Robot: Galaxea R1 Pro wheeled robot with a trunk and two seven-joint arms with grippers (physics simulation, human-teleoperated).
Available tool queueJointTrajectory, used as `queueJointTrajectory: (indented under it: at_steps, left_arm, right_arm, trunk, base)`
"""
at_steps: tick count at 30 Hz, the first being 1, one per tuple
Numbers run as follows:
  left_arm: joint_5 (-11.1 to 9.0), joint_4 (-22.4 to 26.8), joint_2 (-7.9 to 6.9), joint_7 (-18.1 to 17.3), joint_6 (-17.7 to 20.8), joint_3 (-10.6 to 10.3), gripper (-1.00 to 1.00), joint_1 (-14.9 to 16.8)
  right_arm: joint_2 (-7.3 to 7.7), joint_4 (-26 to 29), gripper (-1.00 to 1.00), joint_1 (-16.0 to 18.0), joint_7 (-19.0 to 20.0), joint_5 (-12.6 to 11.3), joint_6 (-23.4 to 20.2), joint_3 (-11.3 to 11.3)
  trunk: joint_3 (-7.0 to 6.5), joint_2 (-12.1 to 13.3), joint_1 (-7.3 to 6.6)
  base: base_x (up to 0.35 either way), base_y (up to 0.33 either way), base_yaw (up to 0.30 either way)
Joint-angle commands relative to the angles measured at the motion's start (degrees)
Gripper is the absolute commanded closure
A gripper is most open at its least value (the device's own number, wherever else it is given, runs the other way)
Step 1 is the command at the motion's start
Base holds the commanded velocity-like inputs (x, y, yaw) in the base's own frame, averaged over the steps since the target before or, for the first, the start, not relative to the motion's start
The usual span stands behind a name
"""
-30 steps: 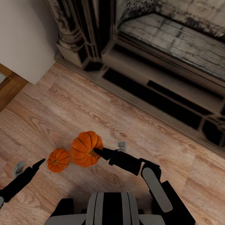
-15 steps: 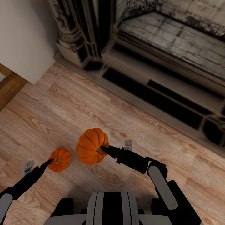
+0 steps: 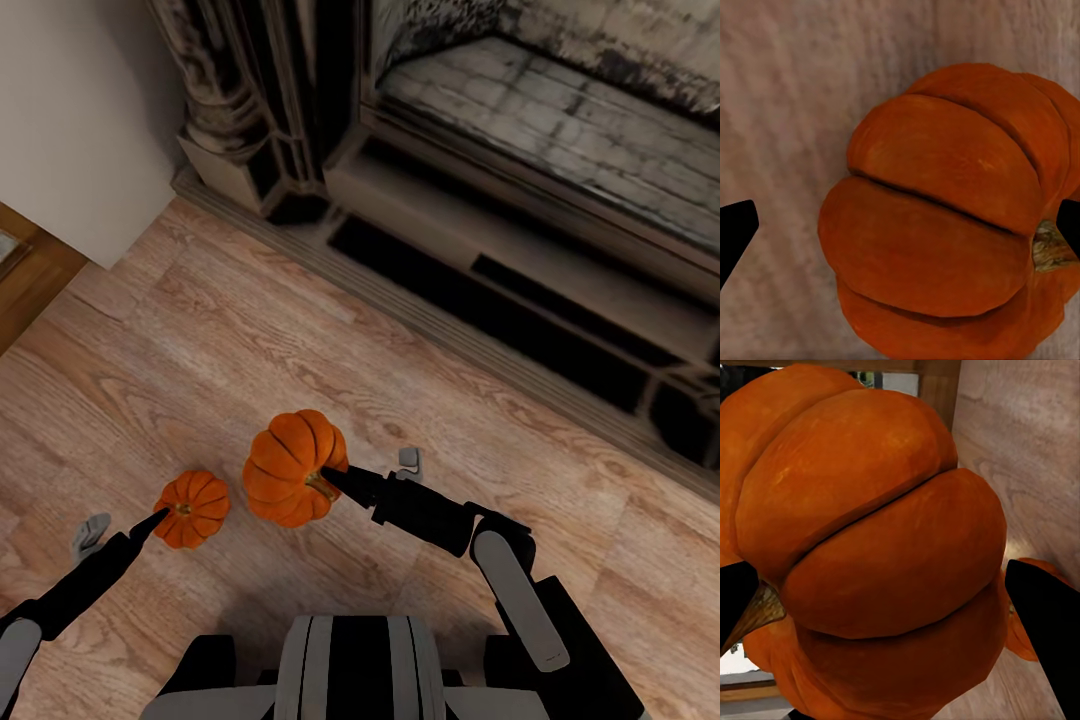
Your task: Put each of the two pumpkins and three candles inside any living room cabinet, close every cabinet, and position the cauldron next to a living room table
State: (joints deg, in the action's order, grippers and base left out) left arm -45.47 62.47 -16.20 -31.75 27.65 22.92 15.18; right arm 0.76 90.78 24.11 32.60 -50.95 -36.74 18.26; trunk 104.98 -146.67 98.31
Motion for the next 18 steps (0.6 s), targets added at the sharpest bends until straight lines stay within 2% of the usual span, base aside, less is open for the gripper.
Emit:
queueJointTrajectory:
  at_steps: [1,18]
  left_arm:
    - [-0.4,0.0,0.0,0.0,0.5,0.1,-1.0,0.0]
    - [-0.4,-1.6,0.11,-0.1,-0.6,-0.3,-1.0,0.0]
  right_arm:
    - [0.03,0.0,1.0,0.0,-0.1,-0.5,-0.3,0.0]
    - [0.03,0.0,1.0,0.1,-0.1,-0.5,-0.3,0.1]
  trunk:
    - [0.02,0.0,-0.01]
    - [0.02,-0.1,0.12]
  base:
    - [0.0,0.0,0.0]
    - [0.0,0.0,0.0]
